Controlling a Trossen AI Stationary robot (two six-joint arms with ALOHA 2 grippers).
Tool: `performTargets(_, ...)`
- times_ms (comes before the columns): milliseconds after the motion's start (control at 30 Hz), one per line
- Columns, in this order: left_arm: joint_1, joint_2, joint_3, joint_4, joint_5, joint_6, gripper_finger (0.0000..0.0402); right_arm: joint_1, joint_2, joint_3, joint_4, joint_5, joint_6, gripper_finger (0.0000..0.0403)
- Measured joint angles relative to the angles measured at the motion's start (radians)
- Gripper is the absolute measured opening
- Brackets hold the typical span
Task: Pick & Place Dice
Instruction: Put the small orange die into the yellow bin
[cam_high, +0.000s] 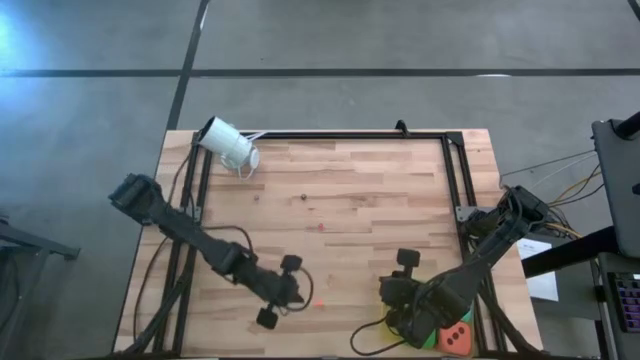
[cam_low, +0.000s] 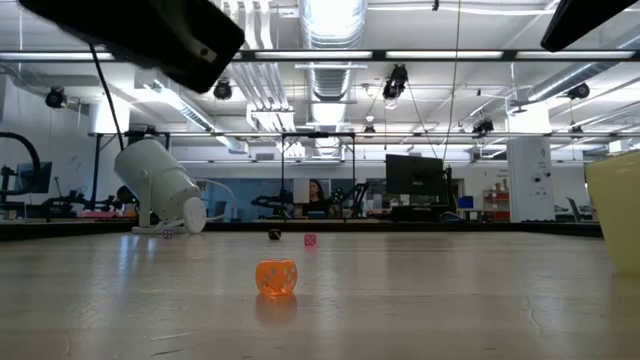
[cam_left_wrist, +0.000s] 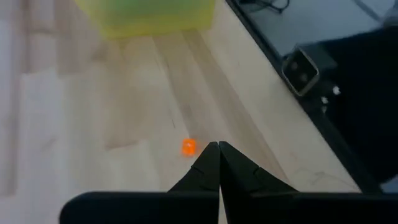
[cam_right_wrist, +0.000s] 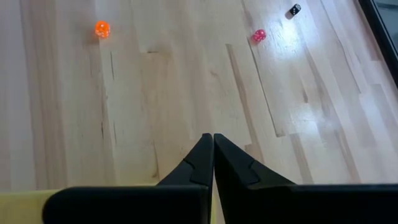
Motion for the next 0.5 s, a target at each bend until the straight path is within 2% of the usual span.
performTargets(133, -0.026, 0.077, 0.009, 0.056, -0.001, -0.012, 0.0002, 0.0, 0.0, 0.0, 0.001, 0.0, 0.0, 0.0008)
performTargets(500, -0.027, 0.233, 0.107, 0.032, 0.022, 0.011, 0.0002, 0.001, 0.0, 0.0, 0.002, 0.006, 0.0, 0.0008)
